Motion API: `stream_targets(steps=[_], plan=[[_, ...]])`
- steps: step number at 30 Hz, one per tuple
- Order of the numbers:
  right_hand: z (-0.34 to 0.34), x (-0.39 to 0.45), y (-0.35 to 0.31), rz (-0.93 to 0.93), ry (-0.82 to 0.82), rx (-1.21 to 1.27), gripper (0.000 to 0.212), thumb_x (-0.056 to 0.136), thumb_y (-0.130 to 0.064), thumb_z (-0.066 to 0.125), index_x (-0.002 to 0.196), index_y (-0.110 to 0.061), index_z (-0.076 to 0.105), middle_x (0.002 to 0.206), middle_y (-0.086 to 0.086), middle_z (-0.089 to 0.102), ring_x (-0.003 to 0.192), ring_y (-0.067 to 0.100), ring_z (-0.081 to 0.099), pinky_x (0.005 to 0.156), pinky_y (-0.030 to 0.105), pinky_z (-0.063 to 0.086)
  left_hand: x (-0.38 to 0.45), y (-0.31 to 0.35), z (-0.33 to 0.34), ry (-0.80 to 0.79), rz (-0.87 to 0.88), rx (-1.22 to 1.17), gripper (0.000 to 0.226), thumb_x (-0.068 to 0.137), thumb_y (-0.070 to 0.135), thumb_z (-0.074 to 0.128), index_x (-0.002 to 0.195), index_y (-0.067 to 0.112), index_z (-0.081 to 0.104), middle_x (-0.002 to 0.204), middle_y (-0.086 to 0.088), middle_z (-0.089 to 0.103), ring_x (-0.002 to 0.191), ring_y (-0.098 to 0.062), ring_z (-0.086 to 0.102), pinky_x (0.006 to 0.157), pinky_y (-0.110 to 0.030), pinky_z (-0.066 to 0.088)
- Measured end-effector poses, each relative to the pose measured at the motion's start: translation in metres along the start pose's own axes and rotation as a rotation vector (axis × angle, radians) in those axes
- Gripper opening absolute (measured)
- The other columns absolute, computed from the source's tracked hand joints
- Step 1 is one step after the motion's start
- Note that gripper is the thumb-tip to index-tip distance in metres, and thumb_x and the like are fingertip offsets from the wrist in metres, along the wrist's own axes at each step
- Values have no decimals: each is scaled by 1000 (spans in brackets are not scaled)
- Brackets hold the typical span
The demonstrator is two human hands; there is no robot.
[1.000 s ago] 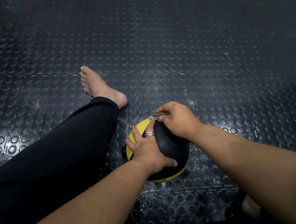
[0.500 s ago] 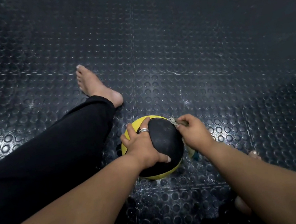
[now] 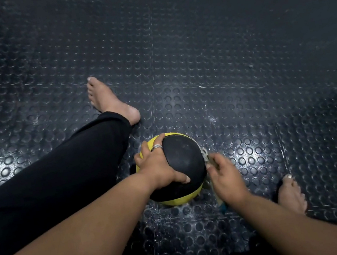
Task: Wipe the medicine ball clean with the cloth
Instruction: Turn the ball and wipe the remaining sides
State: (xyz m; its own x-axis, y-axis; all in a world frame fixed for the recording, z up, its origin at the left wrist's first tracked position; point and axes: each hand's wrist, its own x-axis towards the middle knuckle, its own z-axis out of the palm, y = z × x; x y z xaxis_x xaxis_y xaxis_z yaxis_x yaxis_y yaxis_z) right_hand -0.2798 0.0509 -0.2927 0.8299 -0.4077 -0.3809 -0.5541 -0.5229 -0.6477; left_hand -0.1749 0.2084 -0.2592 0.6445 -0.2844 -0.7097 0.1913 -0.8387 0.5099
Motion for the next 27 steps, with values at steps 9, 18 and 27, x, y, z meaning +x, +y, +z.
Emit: stream_targets(steps=[9,18,27], plan=[[5,36,-69,-256,96,-163,33,86,-18,46,112,-20,67,105,-1,59,104,23,51,94,31,39,2,-2,6,-27,8,82,134,54,39,92,148,50,-3,157,-3,-17,144,-41,-8,118,-52,20],[2,-8,-23,-435,166,-171,32,87,-24,46,109,-13,65,106,3,57,98,13,44,89,10,25,8,-6,-7,-16,10,43,132,52,36,94,148,50,6,160,-4,-10,145,-38,3,118,-45,22],[5,51,-76,-395,42,-329,32,89,-14,48,114,-20,67,107,0,58,100,24,47,87,30,38,10,-3,-6,-38,-4,106,135,52,40,93,148,50,-1,158,-4,-7,143,-39,6,116,-49,27]])
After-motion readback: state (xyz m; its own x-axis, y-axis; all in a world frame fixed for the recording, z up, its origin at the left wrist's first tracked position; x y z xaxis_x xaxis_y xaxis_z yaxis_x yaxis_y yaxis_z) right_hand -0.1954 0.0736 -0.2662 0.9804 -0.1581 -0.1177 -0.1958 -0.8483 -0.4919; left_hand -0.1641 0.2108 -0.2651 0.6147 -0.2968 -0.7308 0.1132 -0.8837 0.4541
